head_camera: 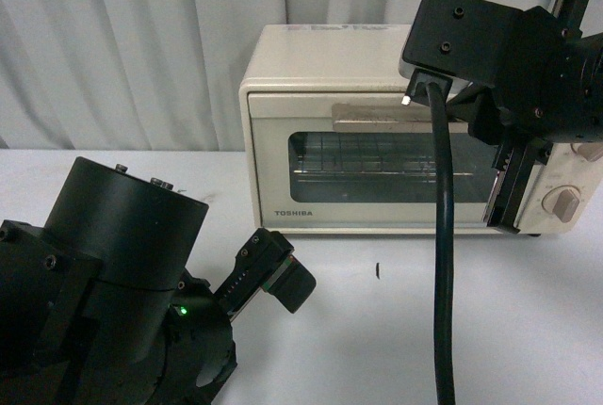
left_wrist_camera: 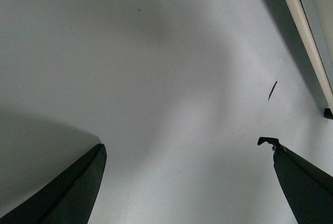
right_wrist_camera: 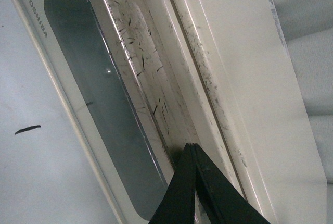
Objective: Open oven
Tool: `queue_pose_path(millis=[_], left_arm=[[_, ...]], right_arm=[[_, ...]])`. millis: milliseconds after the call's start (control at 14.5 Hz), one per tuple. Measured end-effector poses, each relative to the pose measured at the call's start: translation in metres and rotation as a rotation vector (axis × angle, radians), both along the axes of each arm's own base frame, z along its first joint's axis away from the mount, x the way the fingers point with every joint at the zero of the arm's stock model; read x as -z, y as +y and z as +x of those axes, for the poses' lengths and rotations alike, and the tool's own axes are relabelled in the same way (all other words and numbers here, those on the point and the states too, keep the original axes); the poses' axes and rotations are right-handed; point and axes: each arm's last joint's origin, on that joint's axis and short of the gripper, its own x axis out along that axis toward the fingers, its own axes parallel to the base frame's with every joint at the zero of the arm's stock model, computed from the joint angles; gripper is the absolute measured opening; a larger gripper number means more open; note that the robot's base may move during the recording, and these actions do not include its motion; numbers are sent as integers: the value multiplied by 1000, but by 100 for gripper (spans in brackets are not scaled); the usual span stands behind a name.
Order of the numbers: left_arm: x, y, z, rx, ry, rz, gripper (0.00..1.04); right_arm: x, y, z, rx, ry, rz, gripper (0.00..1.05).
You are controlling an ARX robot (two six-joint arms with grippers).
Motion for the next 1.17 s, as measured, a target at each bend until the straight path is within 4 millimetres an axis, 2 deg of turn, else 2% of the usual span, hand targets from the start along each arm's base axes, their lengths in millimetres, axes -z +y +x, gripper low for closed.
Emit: queue_pose_path(millis=[550, 1031, 1169], left_arm=[[0, 0, 0, 0, 0, 0, 98], [0, 0, 0, 0, 0, 0, 98], [0, 0, 0, 0, 0, 0, 98]], right_arm=[[-2, -6, -10, 9, 93, 21, 2], [-11, -1, -36, -41, 240, 28, 2], [-25, 9, -48, -100, 245, 73, 2]])
